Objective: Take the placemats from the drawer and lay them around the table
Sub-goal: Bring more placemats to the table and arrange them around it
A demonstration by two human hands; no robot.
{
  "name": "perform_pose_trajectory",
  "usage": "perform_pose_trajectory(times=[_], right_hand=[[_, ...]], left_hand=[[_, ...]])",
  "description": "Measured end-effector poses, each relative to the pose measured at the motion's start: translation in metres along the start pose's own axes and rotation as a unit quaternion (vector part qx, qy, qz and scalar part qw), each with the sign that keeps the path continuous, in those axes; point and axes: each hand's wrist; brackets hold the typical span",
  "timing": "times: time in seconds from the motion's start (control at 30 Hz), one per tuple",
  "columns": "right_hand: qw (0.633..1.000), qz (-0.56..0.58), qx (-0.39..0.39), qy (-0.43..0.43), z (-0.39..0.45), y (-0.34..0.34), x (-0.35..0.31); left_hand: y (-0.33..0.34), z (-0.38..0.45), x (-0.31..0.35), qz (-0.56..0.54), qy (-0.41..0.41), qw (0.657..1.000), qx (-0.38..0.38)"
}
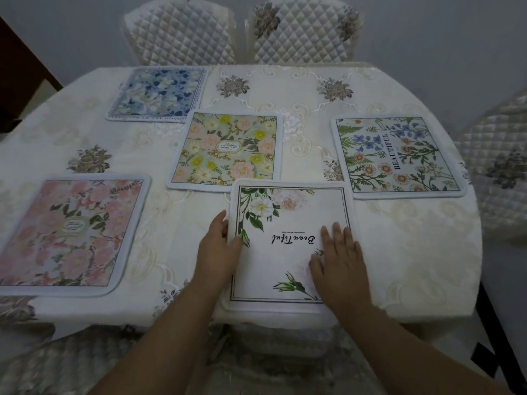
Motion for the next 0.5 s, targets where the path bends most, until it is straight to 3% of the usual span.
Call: perform_pose_trajectory(times=[0.1, 0.2, 0.3, 0.37, 0.5], right_hand=[[1.000, -0.010, 0.021, 0.007, -0.003, 0.005, -0.001], [0.999, -0.021, 0.023, 0.012, -0.004, 0.008, -0.001], [0.999, -0.026, 0.026, 0.019, -0.004, 0.010, -0.001], [0.999, -0.026, 0.024, 0.015, -0.002, 0.009, -0.001], [0.999, -0.040, 0.022, 0.020, 0.001, 0.011, -0.001]], left_hand=[[-0.004, 0.036, 0.005, -0.195, -0.118, 0.972, 0.059], [-0.010, 0.084, 0.005, -0.388, -0.215, 0.885, 0.141], [-0.017, 0.121, 0.003, -0.440, -0.280, 0.837, 0.166], [-0.021, 0.137, 0.003, -0.443, -0.305, 0.830, 0.149], [-0.021, 0.158, 0.004, -0.350, -0.284, 0.887, 0.101]])
Point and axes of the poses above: each hand's wrist, its own z-axis towards the middle knuckle, its own y-axis out of the palm, x = y × z, and after that the axes turned 12 degrees about y, right-handed
